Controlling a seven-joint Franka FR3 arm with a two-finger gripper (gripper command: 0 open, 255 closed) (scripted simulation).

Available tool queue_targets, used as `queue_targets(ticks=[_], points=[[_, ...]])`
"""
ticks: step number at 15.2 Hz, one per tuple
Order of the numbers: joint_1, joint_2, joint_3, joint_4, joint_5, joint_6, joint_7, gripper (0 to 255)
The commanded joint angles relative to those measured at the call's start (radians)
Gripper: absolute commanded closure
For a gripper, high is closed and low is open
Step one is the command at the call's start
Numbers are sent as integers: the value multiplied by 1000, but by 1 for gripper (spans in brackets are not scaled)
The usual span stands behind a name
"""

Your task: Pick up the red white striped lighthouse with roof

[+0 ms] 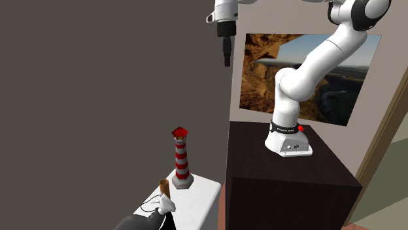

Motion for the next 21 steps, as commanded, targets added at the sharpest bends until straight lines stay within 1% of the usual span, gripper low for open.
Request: queue_targets(ticks=[1,7,10,13,15,17,19,21], points=[[0,0,0,0,0,0,0,0],[42,33,119,-142,-15,282,28,0],[56,79,183,-194,-33,429,51,0],[58,146,250,-231,-65,580,86,0],[51,201,299,-247,-98,680,119,0],[32,264,353,-255,-146,778,161,0],[-1,333,415,-255,-213,873,219,0],[-53,409,486,-245,-309,958,297,0]])
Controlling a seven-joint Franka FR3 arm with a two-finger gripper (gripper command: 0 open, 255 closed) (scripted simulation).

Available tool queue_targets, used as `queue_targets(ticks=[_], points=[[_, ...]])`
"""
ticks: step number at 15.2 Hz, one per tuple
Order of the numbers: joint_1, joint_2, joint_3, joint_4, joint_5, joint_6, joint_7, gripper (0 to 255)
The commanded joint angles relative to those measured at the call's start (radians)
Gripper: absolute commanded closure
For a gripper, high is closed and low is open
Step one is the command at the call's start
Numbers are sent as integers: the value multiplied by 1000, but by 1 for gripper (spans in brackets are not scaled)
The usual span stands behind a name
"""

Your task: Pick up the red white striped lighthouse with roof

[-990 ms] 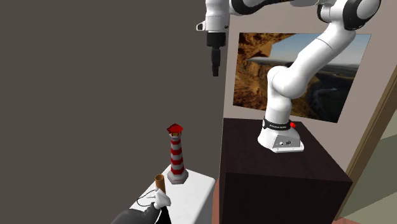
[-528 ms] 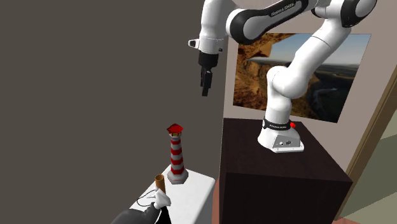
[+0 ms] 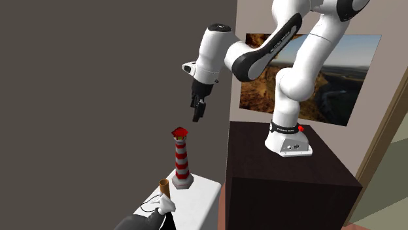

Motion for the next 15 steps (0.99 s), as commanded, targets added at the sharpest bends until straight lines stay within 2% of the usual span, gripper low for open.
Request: queue_targets(ticks=[1,4,11,14,15], points=[[-57,79,78,11,-112,89,93,0],[-185,213,214,61,-372,166,296,0],[-253,324,261,64,-582,209,477,0],[-255,334,262,65,-603,210,494,0],[-255,335,262,66,-604,210,496,255]])
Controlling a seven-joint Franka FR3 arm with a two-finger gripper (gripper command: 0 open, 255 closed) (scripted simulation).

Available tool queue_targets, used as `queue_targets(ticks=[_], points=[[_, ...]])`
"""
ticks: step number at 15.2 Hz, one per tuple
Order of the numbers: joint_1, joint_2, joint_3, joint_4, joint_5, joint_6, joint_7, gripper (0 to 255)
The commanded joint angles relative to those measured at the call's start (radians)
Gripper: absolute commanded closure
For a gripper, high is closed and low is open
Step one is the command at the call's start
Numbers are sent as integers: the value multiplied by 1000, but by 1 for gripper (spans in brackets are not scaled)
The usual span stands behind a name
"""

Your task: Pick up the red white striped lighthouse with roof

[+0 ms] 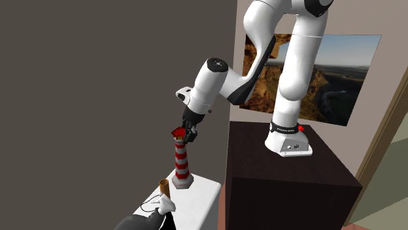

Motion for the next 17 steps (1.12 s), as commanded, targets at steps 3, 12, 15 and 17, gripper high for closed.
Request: queue_targets(ticks=[3,12,15,17], points=[[-1,2,0,-1,-4,1,3,255],[21,-50,-12,-6,98,-10,-83,255],[50,-97,-33,-7,187,-30,-160,255],[70,-126,-48,-4,238,-47,-206,255]])
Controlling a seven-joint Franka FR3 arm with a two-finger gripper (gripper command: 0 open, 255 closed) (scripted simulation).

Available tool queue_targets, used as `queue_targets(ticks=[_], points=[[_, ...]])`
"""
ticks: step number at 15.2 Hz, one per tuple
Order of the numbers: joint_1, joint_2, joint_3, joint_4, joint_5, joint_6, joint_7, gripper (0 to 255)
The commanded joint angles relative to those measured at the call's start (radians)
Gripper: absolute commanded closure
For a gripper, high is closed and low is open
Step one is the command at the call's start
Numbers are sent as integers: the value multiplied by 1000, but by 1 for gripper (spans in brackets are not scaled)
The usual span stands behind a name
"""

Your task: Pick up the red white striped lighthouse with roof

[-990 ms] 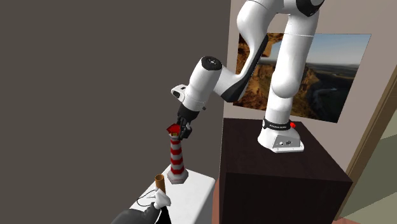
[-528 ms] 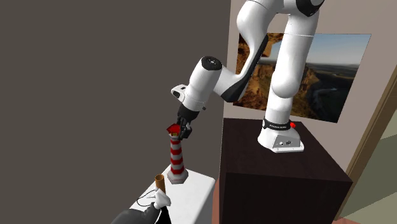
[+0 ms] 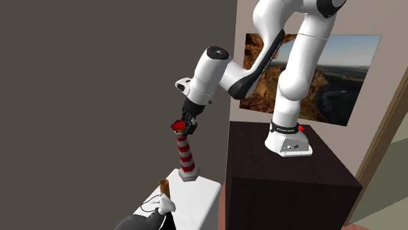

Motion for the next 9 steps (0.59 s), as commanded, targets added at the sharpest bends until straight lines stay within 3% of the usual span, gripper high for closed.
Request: queue_targets(ticks=[1,7,9], points=[[24,-31,-17,5,59,-21,-51,255],[80,-101,-65,24,170,-86,-156,255],[81,-102,-67,25,172,-88,-158,255]])
